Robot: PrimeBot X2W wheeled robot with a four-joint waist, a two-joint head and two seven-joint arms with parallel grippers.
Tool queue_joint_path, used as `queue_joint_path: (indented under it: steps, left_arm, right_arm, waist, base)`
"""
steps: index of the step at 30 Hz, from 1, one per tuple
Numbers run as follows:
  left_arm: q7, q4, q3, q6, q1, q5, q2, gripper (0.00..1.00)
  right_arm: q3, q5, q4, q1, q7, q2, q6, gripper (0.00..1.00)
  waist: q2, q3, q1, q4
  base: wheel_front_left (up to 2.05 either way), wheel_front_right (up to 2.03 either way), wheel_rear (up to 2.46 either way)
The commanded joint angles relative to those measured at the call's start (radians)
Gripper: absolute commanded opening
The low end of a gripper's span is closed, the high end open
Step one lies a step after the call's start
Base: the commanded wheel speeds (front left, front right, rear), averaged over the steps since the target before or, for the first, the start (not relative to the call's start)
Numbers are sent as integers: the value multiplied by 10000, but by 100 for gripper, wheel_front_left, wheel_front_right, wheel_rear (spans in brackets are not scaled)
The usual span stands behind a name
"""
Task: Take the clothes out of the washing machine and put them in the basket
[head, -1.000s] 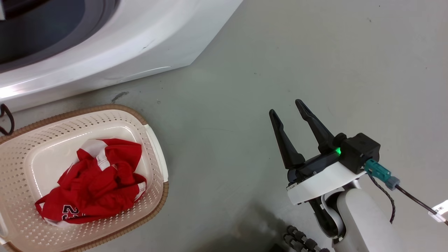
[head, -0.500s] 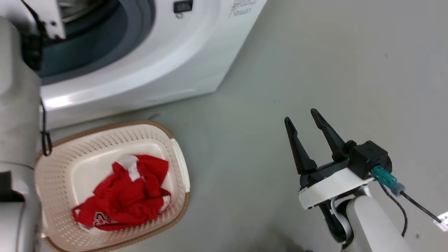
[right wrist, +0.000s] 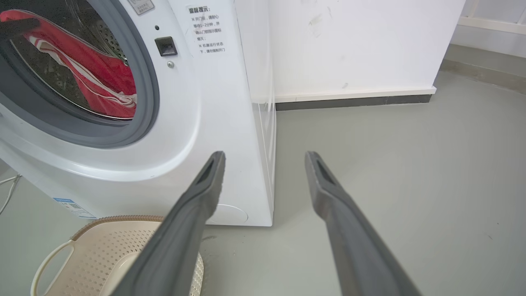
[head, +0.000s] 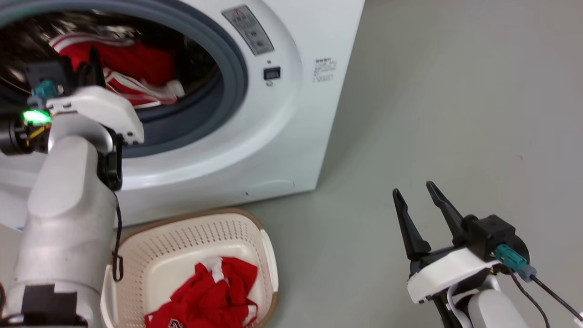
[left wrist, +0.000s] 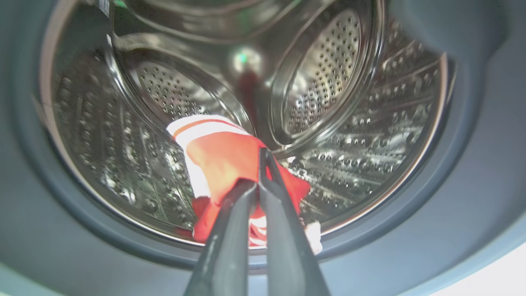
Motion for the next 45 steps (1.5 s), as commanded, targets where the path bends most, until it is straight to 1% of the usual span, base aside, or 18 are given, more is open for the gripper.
queue_joint_path:
  steps: [1, 3, 8, 9, 12, 18, 21, 28, 31, 34, 38, 40, 45]
  left_arm:
    - [-203, -324, 116, -63, 432, -113, -7, 0]
    - [-270, -786, 214, -107, 835, -154, -88, 0]
    - [-296, -2861, 595, -142, 2009, -73, -174, 0]
    - [-296, -2861, 595, -142, 2009, -73, -174, 0]
    - [-289, -4017, 686, -222, 2583, 29, -296, 0]
    - [-292, -6290, 718, -86, 3852, 149, -622, 0]
    - [-285, -7601, 648, 100, 4766, 198, -770, 0]
    - [303, -10997, 381, 673, 7168, 436, -1010, 0]
    - [553, -12062, 293, 941, 8097, 529, -1115, 0]
    - [774, -12501, 196, 1163, 8933, 505, -1278, 0]
    - [648, -11998, 96, 1247, 9637, 323, -1476, 0]
    - [502, -11486, -19, 1250, 9904, 241, -1603, 0]
    - [131, -9556, -396, 962, 10020, -151, -1908, 0]
  right_arm:
    - [-109, -71, -157, 280, 126, -11, -3, 100]
    - [-208, -76, -311, 474, 251, -11, -3, 100]
    - [-260, -94, -658, 779, 437, -9, -5, 100]
    - [-260, -94, -658, 779, 437, -9, -5, 100]
    - [-341, -107, -805, 969, 538, -9, -3, 100]
    - [-443, -88, -983, 1182, 664, -8, -3, 100]
    - [-446, -89, -1045, 1324, 688, -9, -5, 100]
    - [-479, -185, -1216, 1492, 785, -8, -5, 100]
    - [-498, -219, -1283, 1490, 809, -8, -5, 100]
    - [-497, -239, -1346, 1441, 832, -8, -3, 100]
    - [-392, -272, -1386, 1257, 817, -8, -3, 100]
    - [-378, -291, -1394, 1187, 801, -8, -5, 100]
    - [-270, -298, -1384, 979, 794, -8, -3, 100]
  waist:
    - [0, -713, 1, 384]
    - [0, -911, 1, 487]
    - [0, -1330, 1, 681]
    - [0, -1330, 1, 681]
    - [0, -1507, 1, 834]
    - [0, -1789, 1, 1130]
    - [0, -1869, 1, 1243]
    - [0, -1740, 1, 1530]
    - [0, -1633, 1, 1651]
    - [0, -1480, 1, 1779]
    - [0, -1183, 1, 1874]
    - [0, -1020, 1, 1897]
    - [0, -515, 1, 1870]
  base:
    - [0, 0, 0]
    - [0, 0, 0]
    - [0, 0, 0]
    - [0, 0, 0]
    - [0, 0, 0]
    - [0, 0, 0]
    - [0, 0, 0]
    - [0, 0, 0]
    - [0, 0, 0]
    - [0, 0, 0]
    - [0, 0, 0]
    - [0, 0, 0]
    - [0, 0, 0]
